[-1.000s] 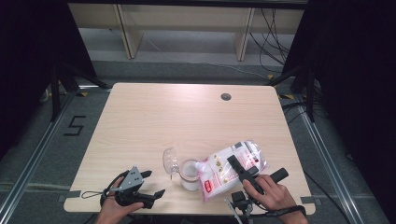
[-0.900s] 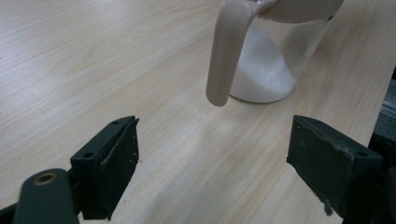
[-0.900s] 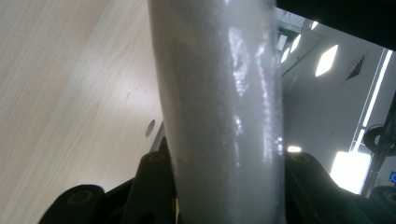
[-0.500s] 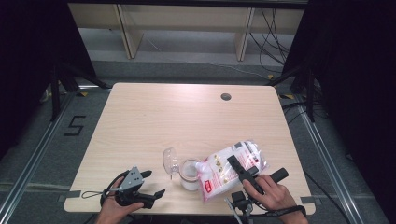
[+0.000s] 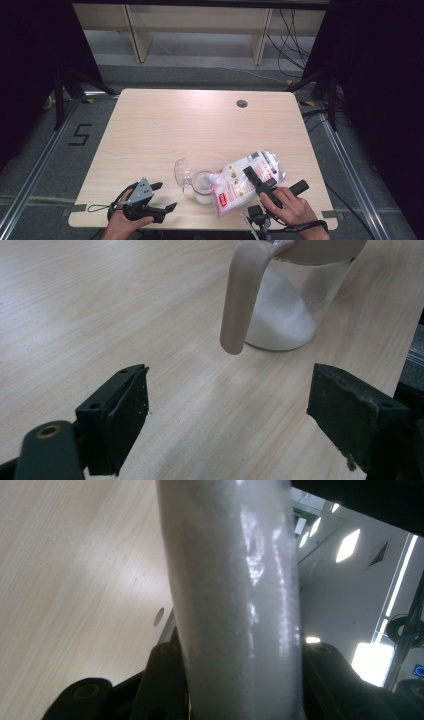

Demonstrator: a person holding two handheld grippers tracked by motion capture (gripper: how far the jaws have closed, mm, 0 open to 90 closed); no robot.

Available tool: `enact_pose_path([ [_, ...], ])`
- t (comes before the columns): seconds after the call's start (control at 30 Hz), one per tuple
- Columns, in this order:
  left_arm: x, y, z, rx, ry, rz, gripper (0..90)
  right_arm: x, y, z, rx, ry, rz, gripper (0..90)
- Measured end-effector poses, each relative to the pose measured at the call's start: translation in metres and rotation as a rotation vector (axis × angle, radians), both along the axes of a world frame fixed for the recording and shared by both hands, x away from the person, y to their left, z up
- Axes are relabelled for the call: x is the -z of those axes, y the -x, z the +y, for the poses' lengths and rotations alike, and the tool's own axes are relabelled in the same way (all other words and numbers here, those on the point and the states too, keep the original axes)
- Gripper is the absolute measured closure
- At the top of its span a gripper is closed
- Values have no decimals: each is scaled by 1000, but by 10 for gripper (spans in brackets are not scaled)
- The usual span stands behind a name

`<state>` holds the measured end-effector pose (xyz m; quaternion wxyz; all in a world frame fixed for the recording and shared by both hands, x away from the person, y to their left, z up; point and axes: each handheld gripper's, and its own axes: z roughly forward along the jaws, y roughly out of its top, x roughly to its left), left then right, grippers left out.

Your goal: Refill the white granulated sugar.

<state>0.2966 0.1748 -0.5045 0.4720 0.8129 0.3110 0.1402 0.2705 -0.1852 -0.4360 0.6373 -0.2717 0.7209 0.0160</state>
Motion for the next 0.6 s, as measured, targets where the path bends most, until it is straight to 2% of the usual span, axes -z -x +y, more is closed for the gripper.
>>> enact_pose_path([
  [0.1,-1,0,1,0,-8,5,162,0,0,0,1,1,0,684],
  [0.13,-2,-2,3,15,-38,-11,162,0,0,0,0,2,0,684],
  [0.17,-1,-2,3,17,-34,-12,162,0,0,0,1,-2,2,684],
  [0.2,0,0,0,-4,3,0,162,0,0,0,1,-3,2,684],
  [0.27,-1,0,1,-2,-5,6,162,0,0,0,0,1,2,684],
  [0.3,-2,-1,2,10,-16,-9,162,0,0,0,1,-2,1,684],
  [0.37,-1,-1,2,11,-36,-7,163,0,0,0,0,-1,1,685],
  [0.4,0,1,-1,-10,9,9,163,0,0,0,-4,5,-4,686],
  [0.43,-1,1,1,0,-9,7,163,0,1,0,-10,6,-5,687],
  [0.47,-1,0,1,0,-6,4,163,-1,1,0,-16,2,-6,688],
  [0.5,-2,-2,2,17,-26,-14,163,-2,2,1,-19,3,-9,689],
  [0.53,-2,-2,3,19,-41,-11,163,-1,2,1,-21,-2,-9,690],
  [0.57,0,1,-1,-13,6,10,163,-2,3,2,-24,-5,-10,691],
  [0.6,0,1,0,-3,0,8,163,-1,3,1,-19,-13,-1,691],
])
